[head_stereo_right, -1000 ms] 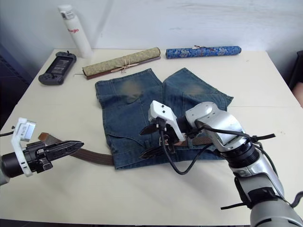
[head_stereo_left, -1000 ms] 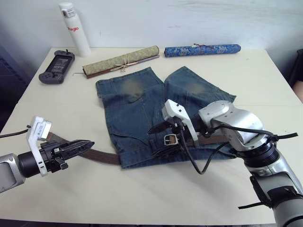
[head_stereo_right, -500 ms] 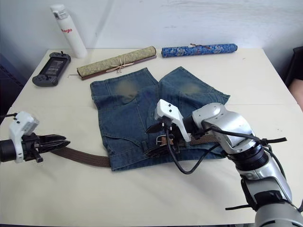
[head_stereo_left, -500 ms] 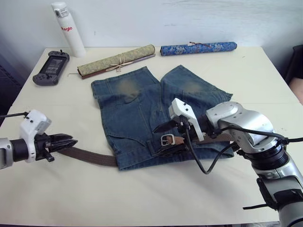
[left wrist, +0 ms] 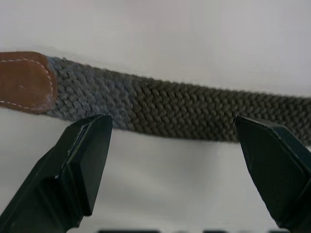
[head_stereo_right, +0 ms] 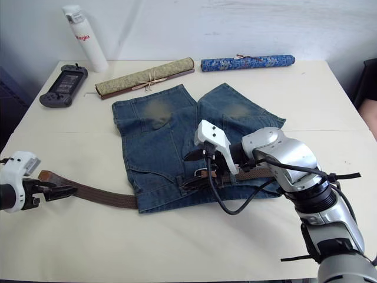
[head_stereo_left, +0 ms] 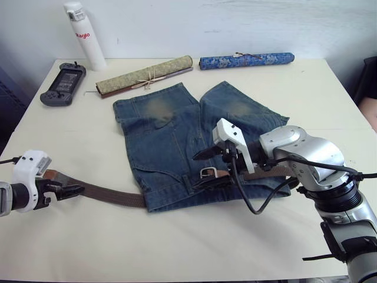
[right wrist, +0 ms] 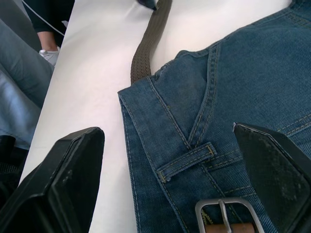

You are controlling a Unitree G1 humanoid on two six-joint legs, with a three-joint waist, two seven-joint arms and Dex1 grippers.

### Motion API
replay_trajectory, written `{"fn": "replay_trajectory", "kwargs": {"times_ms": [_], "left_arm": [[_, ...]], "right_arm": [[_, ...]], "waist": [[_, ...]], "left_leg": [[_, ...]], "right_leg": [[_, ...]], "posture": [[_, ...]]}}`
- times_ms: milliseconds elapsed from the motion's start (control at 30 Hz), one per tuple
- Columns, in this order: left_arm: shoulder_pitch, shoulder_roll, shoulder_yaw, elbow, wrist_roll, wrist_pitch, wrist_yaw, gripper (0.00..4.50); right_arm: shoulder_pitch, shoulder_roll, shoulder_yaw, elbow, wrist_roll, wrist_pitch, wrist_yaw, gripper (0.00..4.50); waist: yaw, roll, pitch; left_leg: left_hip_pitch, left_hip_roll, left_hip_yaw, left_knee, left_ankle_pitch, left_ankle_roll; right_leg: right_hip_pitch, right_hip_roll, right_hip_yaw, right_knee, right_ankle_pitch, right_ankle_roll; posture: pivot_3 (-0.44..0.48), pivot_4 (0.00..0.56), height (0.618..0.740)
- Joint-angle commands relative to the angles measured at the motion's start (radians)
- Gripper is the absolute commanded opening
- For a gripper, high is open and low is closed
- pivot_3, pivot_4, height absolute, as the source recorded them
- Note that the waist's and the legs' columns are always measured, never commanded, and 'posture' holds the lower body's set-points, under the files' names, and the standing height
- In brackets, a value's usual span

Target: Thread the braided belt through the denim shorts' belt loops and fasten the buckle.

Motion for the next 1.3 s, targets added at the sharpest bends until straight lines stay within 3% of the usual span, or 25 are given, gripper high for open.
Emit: {"fn": "replay_trajectory", "kwargs": {"times_ms": [33, 333, 467, 667, 733, 933, 1133, 1300], "left_arm": [[0.008, -0.031, -0.026, -0.020, 0.031, -0.014, -0.011, 4.46], [0.038, -0.148, -0.102, -0.027, 0.137, -0.026, 0.054, 4.46], [0.032, -0.211, -0.113, -0.037, 0.158, -0.024, 0.080, 3.30], [0.033, -0.234, -0.105, -0.062, 0.170, -0.016, 0.075, 0.64], [0.024, -0.238, -0.087, -0.069, 0.165, -0.014, 0.075, 0.03], [-0.057, -0.341, 0.051, -0.112, 0.031, 0.043, 0.037, 0.03], [-0.207, -0.482, 0.267, -0.138, -0.215, 0.199, 0.051, 0.03], [-0.281, -0.539, 0.353, -0.141, -0.334, 0.258, 0.104, 0.03]], "right_arm": [[-0.016, 0.006, -0.017, -0.003, -0.004, -0.025, -0.005, 4.50], [-0.014, 0.003, -0.015, 0.009, -0.023, -0.045, -0.024, 4.50], [-0.012, 0.005, -0.018, 0.011, -0.027, -0.047, -0.029, 4.50], [-0.015, 0.001, -0.014, 0.012, -0.034, -0.051, -0.031, 4.50], [-0.017, 0.001, -0.012, 0.015, -0.037, -0.052, -0.031, 4.50], [-0.019, 0.006, -0.010, 0.022, -0.047, -0.060, -0.029, 4.50], [-0.018, 0.012, -0.011, 0.028, -0.055, -0.069, -0.031, 4.50], [-0.017, 0.012, -0.014, 0.029, -0.062, -0.070, -0.029, 4.50]], "waist": [[0.001, 0.000, 0.000], [0.023, 0.006, -0.002], [0.026, 0.013, -0.006], [0.029, 0.022, -0.012], [0.029, 0.022, -0.012], [0.040, 0.020, -0.011], [0.047, 0.000, -0.003], [0.036, -0.002, -0.002]], "left_leg": [[0.000, 0.000, 0.000, 0.000, 0.000, 0.000], [0.003, 0.000, 0.000, 0.002, 0.001, -0.004], [0.004, 0.000, 0.000, 0.003, 0.000, -0.005], [0.005, 0.000, 0.000, 0.004, 0.001, -0.005], [0.005, 0.000, 0.000, 0.004, 0.001, -0.006], [0.004, 0.000, 0.000, 0.005, 0.002, -0.005], [0.000, 0.000, -0.002, 0.008, 0.002, -0.002], [0.000, 0.000, -0.001, 0.009, 0.003, -0.001]], "right_leg": [[0.000, 0.000, 0.000, 0.000, 0.000, 0.000], [0.000, -0.001, 0.001, 0.007, 0.000, 0.000], [0.001, -0.002, 0.001, 0.008, 0.000, 0.000], [0.002, -0.002, 0.001, 0.009, 0.000, 0.000], [0.002, -0.002, 0.001, 0.010, 0.000, -0.001], [0.001, -0.002, 0.001, 0.010, 0.000, 0.000], [0.000, -0.002, -0.001, 0.009, 0.000, 0.000], [0.001, -0.001, -0.001, 0.008, 0.001, 0.001]], "posture": [[0.000, 0.150, 0.686], [0.000, 0.150, 0.686], [0.000, 0.150, 0.686], [0.000, 0.150, 0.686], [0.000, 0.150, 0.686], [0.000, 0.150, 0.686], [0.000, 0.150, 0.686], [0.000, 0.150, 0.686]]}}
